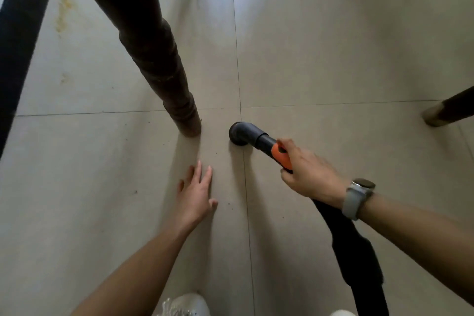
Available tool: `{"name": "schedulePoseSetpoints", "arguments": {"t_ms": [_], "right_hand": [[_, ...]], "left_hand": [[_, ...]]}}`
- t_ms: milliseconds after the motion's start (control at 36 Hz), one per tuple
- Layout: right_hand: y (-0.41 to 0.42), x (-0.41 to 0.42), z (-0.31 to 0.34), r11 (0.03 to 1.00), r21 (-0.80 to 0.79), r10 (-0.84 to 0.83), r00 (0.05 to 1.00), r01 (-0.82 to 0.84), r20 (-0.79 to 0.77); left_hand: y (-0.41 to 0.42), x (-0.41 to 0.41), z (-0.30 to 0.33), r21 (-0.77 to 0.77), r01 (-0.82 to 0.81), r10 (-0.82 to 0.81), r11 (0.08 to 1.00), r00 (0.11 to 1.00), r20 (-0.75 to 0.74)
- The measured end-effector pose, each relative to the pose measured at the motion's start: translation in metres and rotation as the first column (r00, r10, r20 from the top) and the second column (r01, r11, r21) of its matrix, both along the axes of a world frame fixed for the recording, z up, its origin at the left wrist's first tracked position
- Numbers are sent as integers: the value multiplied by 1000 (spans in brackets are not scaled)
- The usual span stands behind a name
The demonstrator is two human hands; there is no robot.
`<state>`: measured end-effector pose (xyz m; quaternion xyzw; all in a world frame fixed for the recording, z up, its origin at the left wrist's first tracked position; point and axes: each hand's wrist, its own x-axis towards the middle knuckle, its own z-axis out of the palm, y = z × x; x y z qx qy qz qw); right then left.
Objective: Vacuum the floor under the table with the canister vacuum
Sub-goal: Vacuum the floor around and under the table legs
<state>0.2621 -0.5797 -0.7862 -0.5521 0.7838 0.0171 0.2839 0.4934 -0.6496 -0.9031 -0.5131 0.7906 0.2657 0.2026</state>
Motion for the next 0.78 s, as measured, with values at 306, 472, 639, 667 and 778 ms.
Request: {"name": "schedulePoseSetpoints", "arguments": {"t_ms": [306,472,639,667,778], "right_hand": [[-58,8,-29,997,69,50,971,-35,-235],[-16,27,-23,984,134,149,964,-121,-220],[-6,32,-19,965,176,224,959,-194,-173],[-19,30,-20,971,172,201,958,-167,-207],[-50,29,-21,988,127,118,962,-88,-248]], "left_hand": [[0,2,-2,4,-27,27,1000,999,-39],[0,5,-3,-4,-34,34,999,998,-46],[1,4,-4,2,-44,44,999,997,-57],[1,4,-4,5,-47,47,999,997,-56],[1,5,-4,0,-43,43,999,998,-49]]}}
